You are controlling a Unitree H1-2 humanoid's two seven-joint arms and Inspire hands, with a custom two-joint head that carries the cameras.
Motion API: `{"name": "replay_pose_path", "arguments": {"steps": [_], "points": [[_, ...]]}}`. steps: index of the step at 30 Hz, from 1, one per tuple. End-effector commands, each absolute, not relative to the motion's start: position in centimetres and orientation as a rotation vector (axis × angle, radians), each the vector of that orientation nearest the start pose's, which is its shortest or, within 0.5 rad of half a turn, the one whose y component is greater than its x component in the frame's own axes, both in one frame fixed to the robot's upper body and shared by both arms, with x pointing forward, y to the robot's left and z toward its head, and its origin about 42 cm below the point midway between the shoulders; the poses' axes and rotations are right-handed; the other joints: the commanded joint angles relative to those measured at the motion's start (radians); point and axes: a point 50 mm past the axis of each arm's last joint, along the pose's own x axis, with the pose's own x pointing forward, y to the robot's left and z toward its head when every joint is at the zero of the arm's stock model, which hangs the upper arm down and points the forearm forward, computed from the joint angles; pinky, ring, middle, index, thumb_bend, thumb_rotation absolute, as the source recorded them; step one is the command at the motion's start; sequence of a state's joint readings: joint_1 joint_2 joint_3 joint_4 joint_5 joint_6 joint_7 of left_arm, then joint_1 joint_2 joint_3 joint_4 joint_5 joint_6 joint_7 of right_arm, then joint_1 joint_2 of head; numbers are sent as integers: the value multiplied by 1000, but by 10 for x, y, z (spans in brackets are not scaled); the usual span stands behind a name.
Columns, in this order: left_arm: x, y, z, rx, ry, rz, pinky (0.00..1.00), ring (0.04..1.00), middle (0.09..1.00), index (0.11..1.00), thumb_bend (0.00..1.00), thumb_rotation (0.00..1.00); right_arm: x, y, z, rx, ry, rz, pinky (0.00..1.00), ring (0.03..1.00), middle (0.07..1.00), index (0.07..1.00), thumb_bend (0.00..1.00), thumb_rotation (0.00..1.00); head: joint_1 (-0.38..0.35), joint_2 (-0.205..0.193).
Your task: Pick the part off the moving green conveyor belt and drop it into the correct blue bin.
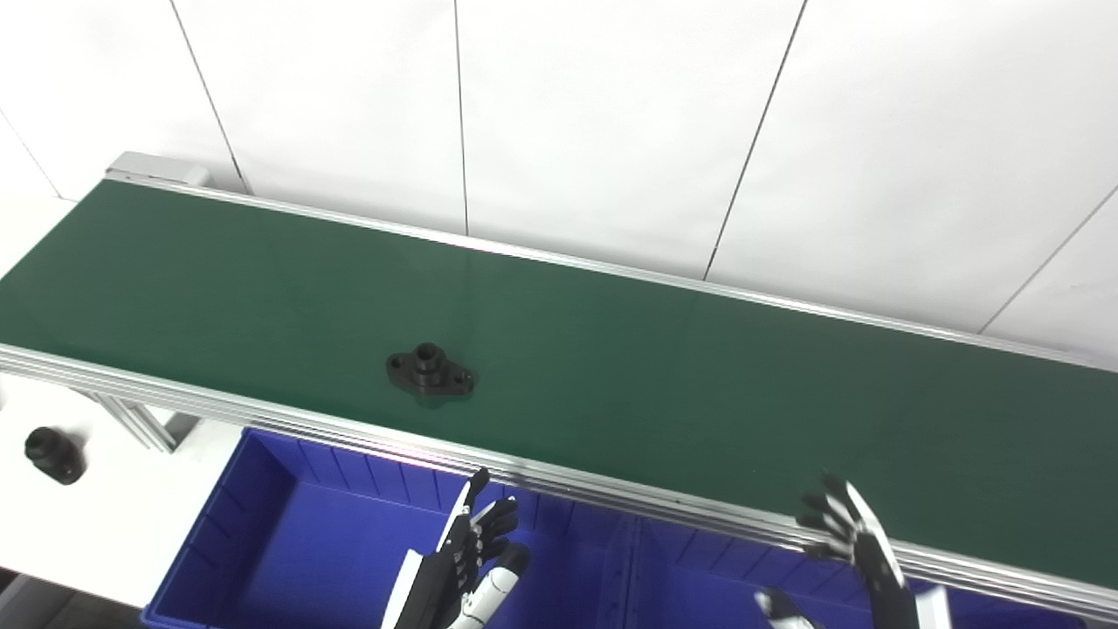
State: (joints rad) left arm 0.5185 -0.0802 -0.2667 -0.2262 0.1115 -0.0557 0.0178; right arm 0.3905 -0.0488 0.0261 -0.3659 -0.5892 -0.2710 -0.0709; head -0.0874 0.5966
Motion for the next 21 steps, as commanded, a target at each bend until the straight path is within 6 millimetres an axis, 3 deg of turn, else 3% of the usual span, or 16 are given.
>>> {"name": "replay_pose_path", "arguments": {"steps": [1,3,8,16,21], "points": [[120,142,80,-51,149,-84,863,866,875,1000,491,741,169,-226,147,-711,-277,-37,565,682,756,866,961,542,0,-1],[121,142,80,-59,155,-82,895,874,881,1000,509,744,184,-222,155,-787,-284,-5,520,665,756,854,960,508,-7,8],[123,143,82,-65,166,-88,923,886,889,1000,525,765,215,-208,166,-864,-308,38,534,661,749,816,966,406,-19,23],[129,144,81,-66,179,-95,940,893,891,1000,542,768,256,-188,160,-965,-279,83,519,651,740,802,952,331,-26,30],[133,146,80,-68,179,-102,948,900,893,1000,514,768,280,-172,153,-1007,-263,103,525,658,733,801,950,345,-35,28]]}}
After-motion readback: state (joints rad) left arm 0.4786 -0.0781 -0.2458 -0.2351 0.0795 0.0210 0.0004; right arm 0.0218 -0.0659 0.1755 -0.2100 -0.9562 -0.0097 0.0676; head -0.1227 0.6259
